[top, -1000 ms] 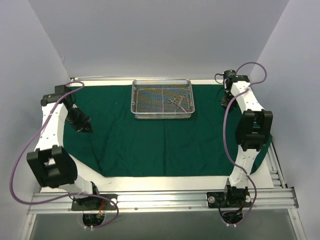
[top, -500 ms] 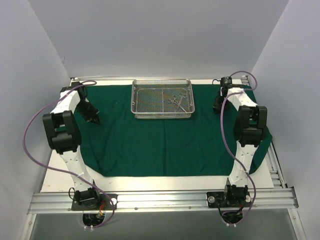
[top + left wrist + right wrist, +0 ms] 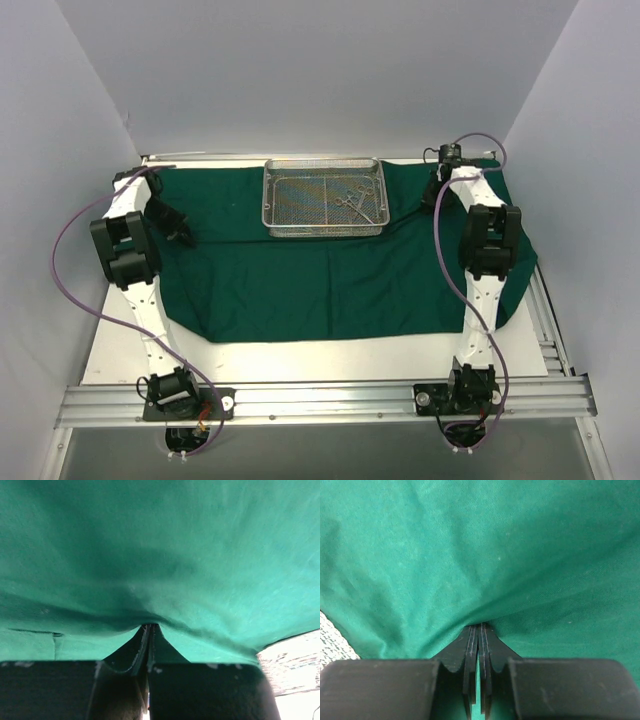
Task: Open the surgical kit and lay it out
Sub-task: Smooth out the surgical kit at the center of the board.
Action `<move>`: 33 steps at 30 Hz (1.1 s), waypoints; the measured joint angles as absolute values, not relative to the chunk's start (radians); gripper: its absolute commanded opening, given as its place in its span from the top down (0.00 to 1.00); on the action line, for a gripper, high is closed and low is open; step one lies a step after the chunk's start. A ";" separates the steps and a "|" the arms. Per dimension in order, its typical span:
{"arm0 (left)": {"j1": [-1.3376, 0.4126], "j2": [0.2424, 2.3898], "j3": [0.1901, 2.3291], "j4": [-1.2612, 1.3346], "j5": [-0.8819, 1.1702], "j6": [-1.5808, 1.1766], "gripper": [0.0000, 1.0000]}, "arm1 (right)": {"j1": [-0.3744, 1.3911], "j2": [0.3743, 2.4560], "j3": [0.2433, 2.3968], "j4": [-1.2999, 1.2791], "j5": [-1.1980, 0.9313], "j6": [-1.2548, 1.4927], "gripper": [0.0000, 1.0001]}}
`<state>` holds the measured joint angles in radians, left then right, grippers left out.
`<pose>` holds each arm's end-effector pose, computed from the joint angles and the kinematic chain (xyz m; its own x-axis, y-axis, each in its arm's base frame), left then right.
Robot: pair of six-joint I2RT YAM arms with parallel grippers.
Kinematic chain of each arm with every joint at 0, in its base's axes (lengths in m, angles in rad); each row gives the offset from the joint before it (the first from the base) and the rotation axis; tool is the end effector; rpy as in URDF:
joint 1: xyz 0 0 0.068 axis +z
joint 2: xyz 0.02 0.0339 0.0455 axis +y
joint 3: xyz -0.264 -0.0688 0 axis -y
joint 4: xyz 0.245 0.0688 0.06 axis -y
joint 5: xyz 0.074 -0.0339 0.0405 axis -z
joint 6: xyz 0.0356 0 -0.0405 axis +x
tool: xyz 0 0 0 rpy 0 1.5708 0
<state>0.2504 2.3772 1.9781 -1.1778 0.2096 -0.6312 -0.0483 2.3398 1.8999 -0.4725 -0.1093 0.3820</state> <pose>0.4465 0.1065 0.1475 -0.6384 -0.7591 0.1277 -0.7684 0.6185 -0.1644 0.5173 -0.0211 0.1666 -0.7401 0.4068 -0.5356 0.2772 0.9101 0.3081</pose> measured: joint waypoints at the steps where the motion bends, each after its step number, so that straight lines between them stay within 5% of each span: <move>1: 0.253 2.400 2.016 -1.194 0.216 -0.632 0.98 | -0.049 2.358 1.932 -0.484 -0.118 0.380 1.00; 9: 0.259 2.456 2.107 -1.240 0.238 -0.635 0.98 | -0.066 2.366 1.937 -0.469 -0.167 0.385 1.00; 16: 0.273 2.352 1.916 -1.176 0.250 -0.631 0.96 | -0.083 2.268 1.771 -0.405 -0.162 0.384 1.00; 23: 0.281 2.257 1.765 -1.145 0.208 -0.597 0.69 | -0.083 2.236 1.731 -0.415 -0.129 0.340 0.91; 33: 0.289 2.249 1.943 -1.149 0.112 -0.532 0.62 | -0.082 2.215 1.744 -0.524 -0.073 0.339 0.76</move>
<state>0.2890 2.2490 1.9430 -1.1492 0.1123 -0.5320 -0.0822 2.2154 1.7443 -0.5240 -0.0731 0.3393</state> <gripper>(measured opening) 0.379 0.230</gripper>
